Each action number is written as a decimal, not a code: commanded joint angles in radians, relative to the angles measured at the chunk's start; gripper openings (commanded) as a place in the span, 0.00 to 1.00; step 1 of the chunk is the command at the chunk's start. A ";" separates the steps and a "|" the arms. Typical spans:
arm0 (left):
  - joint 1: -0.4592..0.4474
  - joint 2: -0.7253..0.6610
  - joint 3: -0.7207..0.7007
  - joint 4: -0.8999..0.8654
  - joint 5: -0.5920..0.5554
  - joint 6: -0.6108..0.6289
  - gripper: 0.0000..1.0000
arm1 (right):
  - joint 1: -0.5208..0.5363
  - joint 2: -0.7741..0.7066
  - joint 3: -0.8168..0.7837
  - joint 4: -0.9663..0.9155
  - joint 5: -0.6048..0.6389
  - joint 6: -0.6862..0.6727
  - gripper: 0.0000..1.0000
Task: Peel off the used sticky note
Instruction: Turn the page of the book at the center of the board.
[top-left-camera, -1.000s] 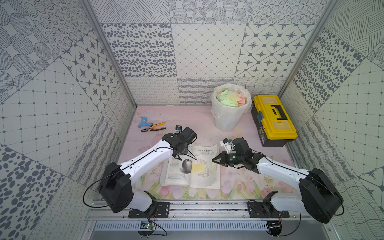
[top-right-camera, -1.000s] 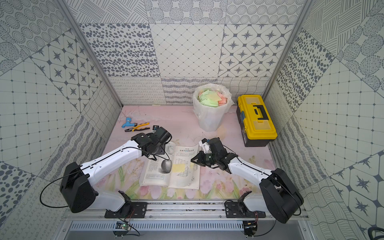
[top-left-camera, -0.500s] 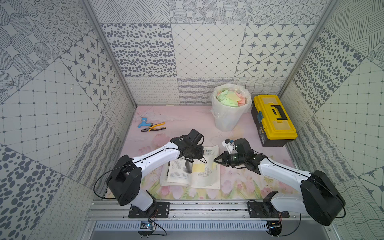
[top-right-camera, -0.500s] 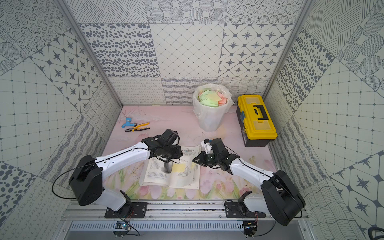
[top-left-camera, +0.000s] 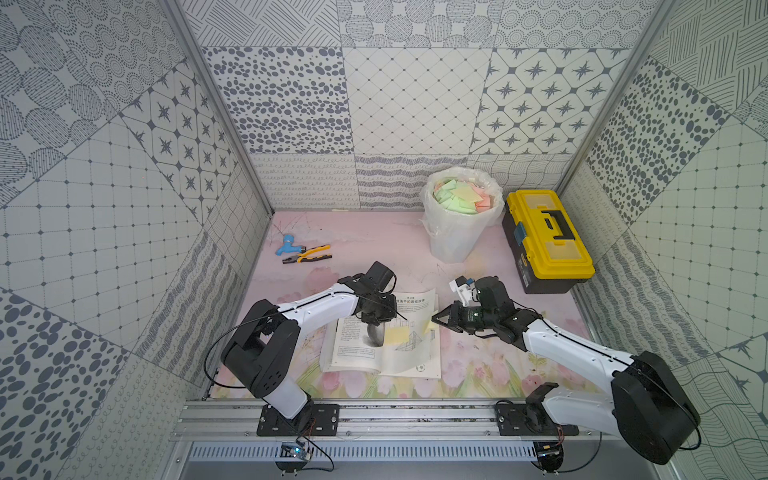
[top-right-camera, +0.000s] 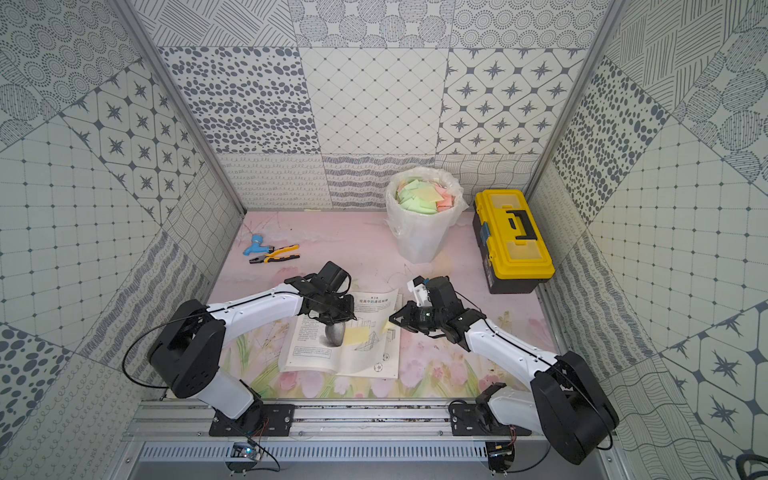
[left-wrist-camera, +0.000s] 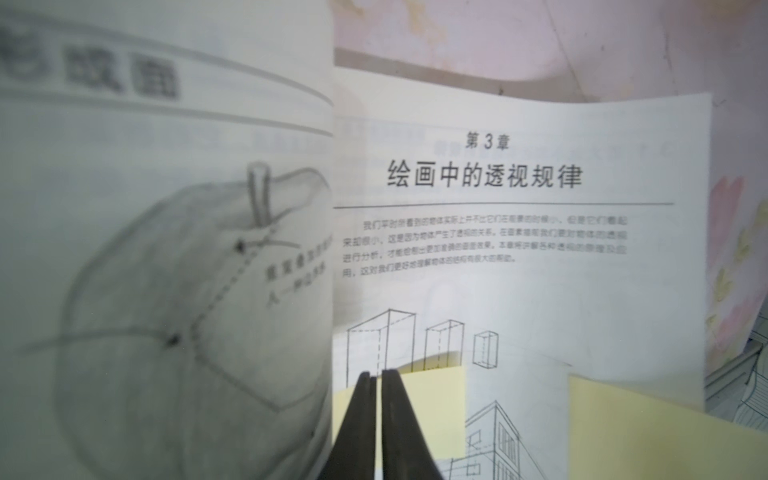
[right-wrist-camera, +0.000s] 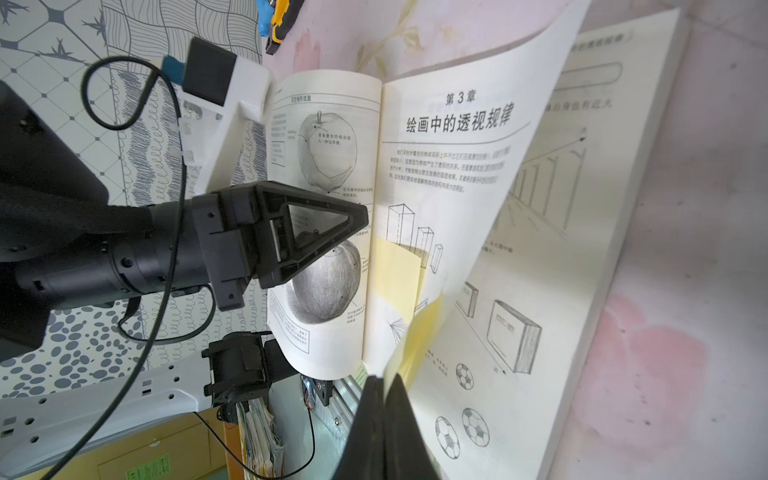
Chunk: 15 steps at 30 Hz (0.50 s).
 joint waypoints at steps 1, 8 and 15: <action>0.011 -0.005 -0.013 -0.095 -0.130 -0.027 0.08 | -0.006 -0.014 -0.016 0.017 0.012 -0.006 0.03; 0.013 -0.005 -0.033 -0.131 -0.219 -0.035 0.01 | -0.009 -0.016 -0.019 0.016 0.015 -0.007 0.03; 0.014 0.000 -0.037 -0.162 -0.278 -0.018 0.00 | -0.012 -0.013 -0.020 0.011 0.018 -0.007 0.03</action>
